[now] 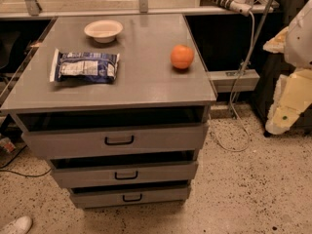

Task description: Open middle drawer

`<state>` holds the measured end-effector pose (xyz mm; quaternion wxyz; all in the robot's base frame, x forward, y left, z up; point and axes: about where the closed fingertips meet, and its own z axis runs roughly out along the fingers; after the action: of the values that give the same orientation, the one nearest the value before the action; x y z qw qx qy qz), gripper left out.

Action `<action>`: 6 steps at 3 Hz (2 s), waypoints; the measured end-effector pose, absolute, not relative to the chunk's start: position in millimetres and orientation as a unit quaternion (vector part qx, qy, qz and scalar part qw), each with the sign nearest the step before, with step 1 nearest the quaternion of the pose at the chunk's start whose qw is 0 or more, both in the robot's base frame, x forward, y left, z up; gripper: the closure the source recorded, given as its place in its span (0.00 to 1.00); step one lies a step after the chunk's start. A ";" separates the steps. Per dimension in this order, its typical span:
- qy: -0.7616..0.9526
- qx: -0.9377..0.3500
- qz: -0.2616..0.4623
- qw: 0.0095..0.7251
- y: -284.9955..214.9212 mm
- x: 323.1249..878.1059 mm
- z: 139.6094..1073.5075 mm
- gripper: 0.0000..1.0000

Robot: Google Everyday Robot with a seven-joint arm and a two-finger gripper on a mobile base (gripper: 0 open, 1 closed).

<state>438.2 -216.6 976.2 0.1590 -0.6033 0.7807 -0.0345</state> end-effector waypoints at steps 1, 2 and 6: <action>0.781 -0.603 -0.034 0.159 -216.6 438.2 976.2 0.00; 0.779 -0.605 -0.022 0.163 -209.0 431.6 965.6 0.00; 0.784 -0.603 0.063 0.135 -167.8 382.2 870.1 0.00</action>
Offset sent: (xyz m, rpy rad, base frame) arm -0.0215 0.0226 -0.0391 0.0724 0.0480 0.0296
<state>382.2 -167.8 870.1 0.1354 -0.6028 0.7838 0.0627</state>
